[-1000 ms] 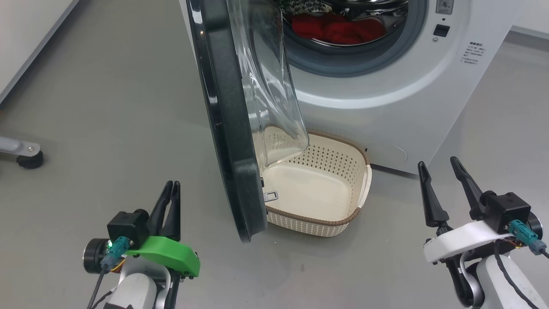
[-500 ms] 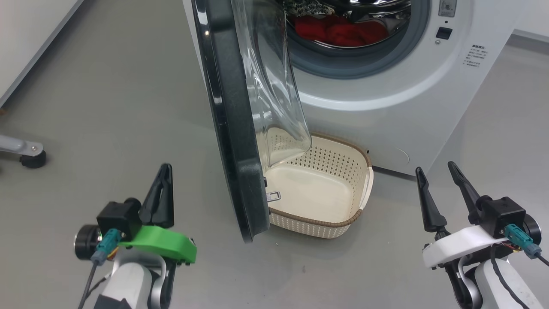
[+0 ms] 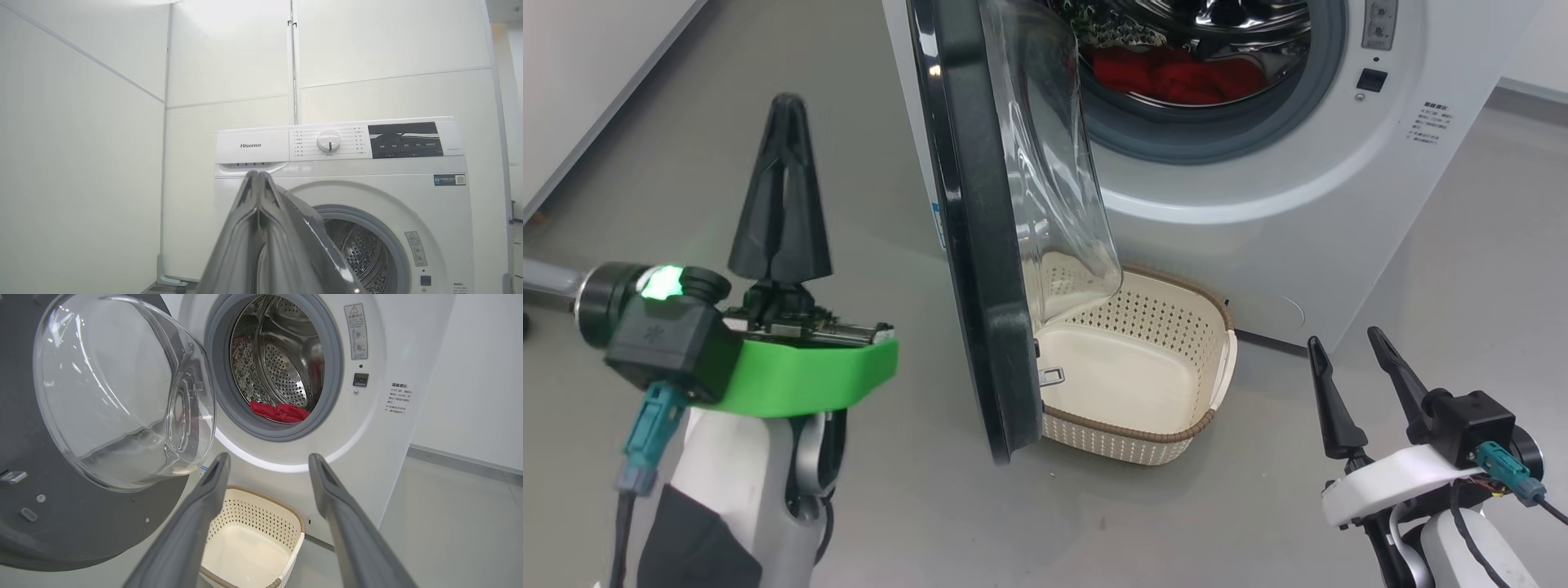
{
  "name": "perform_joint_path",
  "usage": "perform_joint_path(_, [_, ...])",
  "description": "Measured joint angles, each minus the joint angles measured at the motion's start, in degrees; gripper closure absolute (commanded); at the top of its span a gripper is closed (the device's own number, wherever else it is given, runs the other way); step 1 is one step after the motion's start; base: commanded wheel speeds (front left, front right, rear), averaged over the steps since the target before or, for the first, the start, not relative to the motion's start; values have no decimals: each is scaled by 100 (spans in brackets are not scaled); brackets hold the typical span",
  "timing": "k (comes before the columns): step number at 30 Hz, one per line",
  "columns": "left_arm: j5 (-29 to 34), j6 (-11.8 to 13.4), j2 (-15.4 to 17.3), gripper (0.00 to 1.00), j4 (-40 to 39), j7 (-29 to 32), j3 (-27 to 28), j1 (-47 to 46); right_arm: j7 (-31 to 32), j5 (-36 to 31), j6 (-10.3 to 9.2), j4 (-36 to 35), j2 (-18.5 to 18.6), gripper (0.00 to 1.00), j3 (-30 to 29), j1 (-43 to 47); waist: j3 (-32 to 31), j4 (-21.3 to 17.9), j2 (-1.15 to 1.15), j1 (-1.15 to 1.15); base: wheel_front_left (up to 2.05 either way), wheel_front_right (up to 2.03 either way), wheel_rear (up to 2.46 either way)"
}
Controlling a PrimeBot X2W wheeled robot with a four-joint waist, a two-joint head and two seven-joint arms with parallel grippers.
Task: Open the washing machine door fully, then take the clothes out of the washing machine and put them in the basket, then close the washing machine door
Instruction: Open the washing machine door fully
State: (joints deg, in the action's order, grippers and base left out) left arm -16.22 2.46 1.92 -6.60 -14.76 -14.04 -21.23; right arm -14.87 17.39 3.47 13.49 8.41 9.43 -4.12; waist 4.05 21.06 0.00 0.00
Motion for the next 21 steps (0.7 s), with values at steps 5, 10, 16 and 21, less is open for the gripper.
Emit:
perform_joint_path(5, [36, -257, 1, 100, -537, -2, -495, -86, 0, -42, 21, 8, -45, 0, -5, 2, -30, -17, 0, 0, 0, 0, 0])
perform_joint_path(10, [-62, -512, 5, 100, -701, -1, -1161, -66, 0, -55, 62, 21, -96, 0, -7, 2, -51, -66, 0, 0, 0, 0, 0])
perform_joint_path(16, [-227, -723, 31, 100, -577, 226, -2008, 303, 0, -102, 118, 73, -132, 0, 25, 1, -50, -188, 0, 0, 0, 0, 0])
perform_joint_path(21, [-338, -732, 54, 100, -400, 464, -2395, 575, 0, -178, 153, 80, -132, 0, 33, -4, -14, -264, 0, 0, 0, 0, 0])
